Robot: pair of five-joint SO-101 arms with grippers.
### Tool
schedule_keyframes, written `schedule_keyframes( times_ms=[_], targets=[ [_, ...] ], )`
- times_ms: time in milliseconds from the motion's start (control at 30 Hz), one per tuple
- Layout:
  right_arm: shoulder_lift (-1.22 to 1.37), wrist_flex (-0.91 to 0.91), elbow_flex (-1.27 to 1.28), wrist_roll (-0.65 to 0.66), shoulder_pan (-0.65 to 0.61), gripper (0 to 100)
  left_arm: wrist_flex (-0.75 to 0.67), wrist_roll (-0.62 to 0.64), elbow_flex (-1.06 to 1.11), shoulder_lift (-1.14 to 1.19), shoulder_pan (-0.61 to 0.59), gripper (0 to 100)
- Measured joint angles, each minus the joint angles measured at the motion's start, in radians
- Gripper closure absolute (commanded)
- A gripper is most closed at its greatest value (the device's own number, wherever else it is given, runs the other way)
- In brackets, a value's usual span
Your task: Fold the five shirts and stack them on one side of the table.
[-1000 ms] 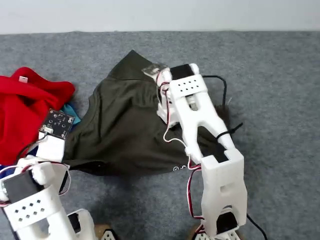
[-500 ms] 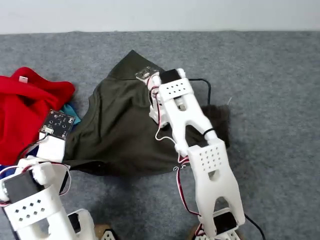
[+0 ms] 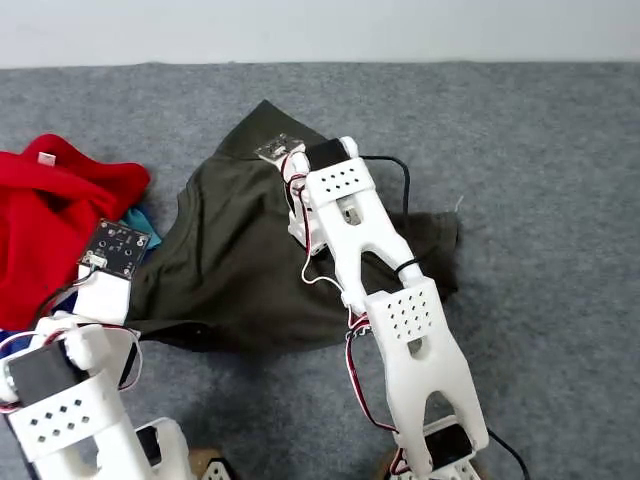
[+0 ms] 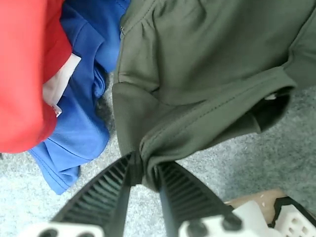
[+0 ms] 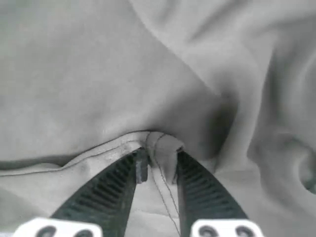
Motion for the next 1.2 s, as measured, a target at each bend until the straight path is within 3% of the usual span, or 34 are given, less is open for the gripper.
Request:
schedule_keyframes(
  times_ms=[167, 500, 700, 1200],
  targets=[
    [-0.006, 0.002, 0.0, 0.0, -0.006, 77.3, 0.0, 0.0, 0.0, 0.0, 0.0, 99],
    [0.011, 0.002, -0.002, 0.0, -0.031, 77.5, 0.0, 0.0, 0.0, 0.0, 0.0, 99],
    [0.034, 0.002, -0.003, 0.0, -0.043, 99.2, 0.0, 0.0, 0.0, 0.0, 0.0, 99],
    [-0.221, 0.002, 0.043, 0.063, 0.011, 98.8, 0.0, 0.0, 0.0, 0.0, 0.0, 99]
  ],
)
